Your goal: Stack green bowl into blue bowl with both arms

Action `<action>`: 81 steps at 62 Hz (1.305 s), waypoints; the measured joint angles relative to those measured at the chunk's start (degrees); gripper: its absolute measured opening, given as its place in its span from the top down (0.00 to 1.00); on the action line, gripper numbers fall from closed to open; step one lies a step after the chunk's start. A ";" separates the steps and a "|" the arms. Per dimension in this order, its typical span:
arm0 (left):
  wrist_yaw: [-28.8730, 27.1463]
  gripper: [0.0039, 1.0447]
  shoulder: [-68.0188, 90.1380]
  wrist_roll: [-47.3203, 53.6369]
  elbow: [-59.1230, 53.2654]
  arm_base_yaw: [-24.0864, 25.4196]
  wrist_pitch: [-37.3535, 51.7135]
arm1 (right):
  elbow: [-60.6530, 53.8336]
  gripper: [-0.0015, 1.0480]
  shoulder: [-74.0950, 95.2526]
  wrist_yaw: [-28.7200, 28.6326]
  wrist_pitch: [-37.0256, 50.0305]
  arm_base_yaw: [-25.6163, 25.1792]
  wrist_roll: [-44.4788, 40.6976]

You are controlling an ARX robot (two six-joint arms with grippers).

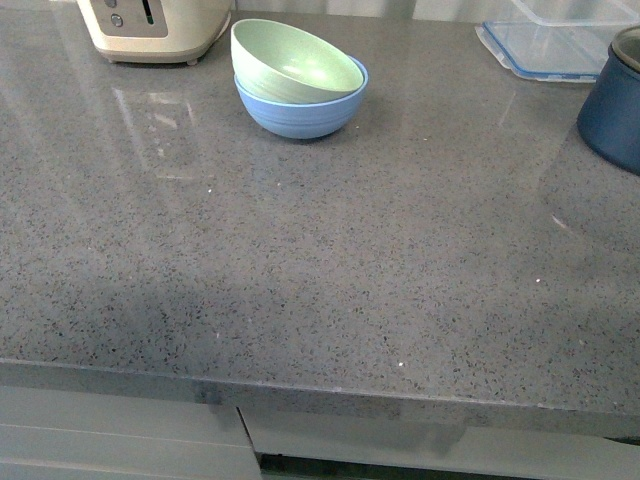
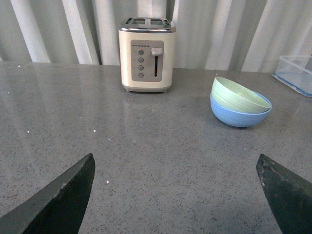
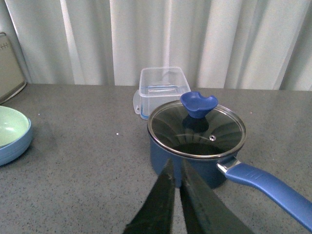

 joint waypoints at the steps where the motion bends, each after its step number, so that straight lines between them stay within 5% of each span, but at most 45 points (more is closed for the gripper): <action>1: 0.00 0.06 0.00 0.00 0.00 0.00 0.00 | -0.22 0.99 -0.33 0.17 -0.09 0.15 0.17; 27: 0.00 0.06 0.00 0.00 0.00 0.00 0.00 | -7.41 0.99 -16.37 8.50 -8.94 9.33 0.20; 81: 0.00 0.06 0.00 0.00 0.00 0.00 0.00 | -10.54 0.99 -37.90 8.92 -26.45 9.38 0.20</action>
